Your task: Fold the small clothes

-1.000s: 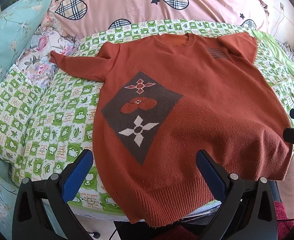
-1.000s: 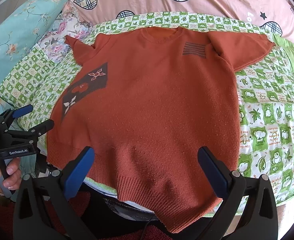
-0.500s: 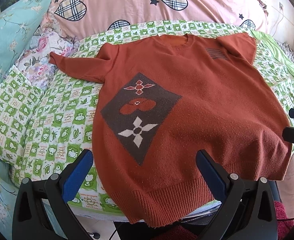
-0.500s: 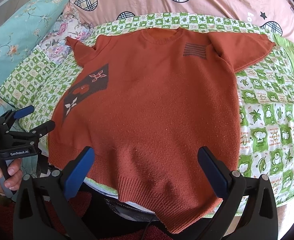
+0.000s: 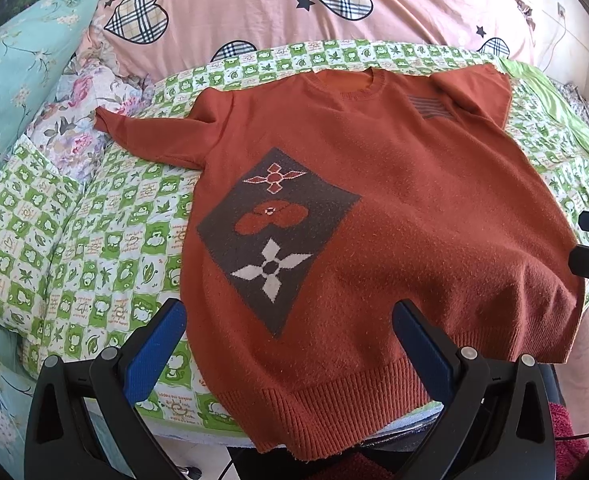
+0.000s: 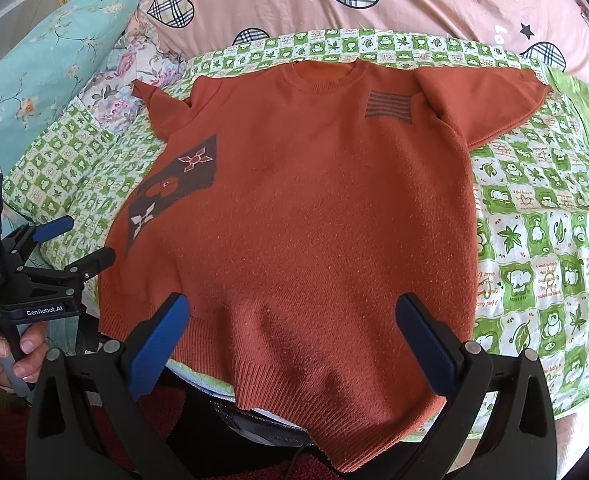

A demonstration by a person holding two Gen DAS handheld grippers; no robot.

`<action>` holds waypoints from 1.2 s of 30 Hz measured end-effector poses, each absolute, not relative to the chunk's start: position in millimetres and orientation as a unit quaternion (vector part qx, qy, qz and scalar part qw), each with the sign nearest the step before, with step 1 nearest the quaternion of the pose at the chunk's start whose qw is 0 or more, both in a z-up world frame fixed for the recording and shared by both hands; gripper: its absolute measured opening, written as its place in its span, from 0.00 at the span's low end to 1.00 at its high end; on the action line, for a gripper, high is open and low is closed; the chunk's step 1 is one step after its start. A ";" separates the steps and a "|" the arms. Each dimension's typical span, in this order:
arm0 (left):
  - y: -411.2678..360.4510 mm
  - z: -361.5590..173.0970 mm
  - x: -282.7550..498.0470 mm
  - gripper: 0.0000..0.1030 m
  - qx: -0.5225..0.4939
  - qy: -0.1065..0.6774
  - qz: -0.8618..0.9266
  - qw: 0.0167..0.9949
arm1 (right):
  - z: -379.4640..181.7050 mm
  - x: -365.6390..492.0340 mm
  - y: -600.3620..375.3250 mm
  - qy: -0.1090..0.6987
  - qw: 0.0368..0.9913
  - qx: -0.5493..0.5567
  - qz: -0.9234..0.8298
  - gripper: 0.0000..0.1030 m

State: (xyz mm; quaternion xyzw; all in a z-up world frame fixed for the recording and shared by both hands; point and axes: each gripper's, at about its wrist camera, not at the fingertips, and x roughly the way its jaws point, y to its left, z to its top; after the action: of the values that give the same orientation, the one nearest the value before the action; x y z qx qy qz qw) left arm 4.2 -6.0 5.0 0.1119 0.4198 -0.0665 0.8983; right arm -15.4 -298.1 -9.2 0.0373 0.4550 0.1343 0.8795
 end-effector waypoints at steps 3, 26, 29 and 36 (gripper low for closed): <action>-7.0 3.6 7.5 1.00 0.108 0.431 -0.070 0.893 | -10.7 -14.2 -298.4 0.459 0.878 0.032 0.128 1.00; -16.0 -12.3 46.4 1.00 0.097 0.438 -0.092 0.889 | -16.5 32.4 -363.8 0.432 0.887 0.120 0.113 1.00; -14.4 -13.0 60.5 1.00 0.098 0.441 -0.087 0.888 | -9.9 51.3 -391.2 0.418 0.894 0.130 0.095 1.00; -13.4 1.1 91.6 1.00 0.093 0.427 -0.084 0.895 | 21.9 111.0 -475.7 0.367 0.918 0.143 0.040 0.97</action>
State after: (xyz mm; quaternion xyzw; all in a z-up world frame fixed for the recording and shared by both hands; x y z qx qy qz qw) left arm 91.6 -13.4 1.1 0.0933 0.4270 -0.0844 0.8955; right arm 111.0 -475.7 21.9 0.1434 0.3666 0.0404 0.9184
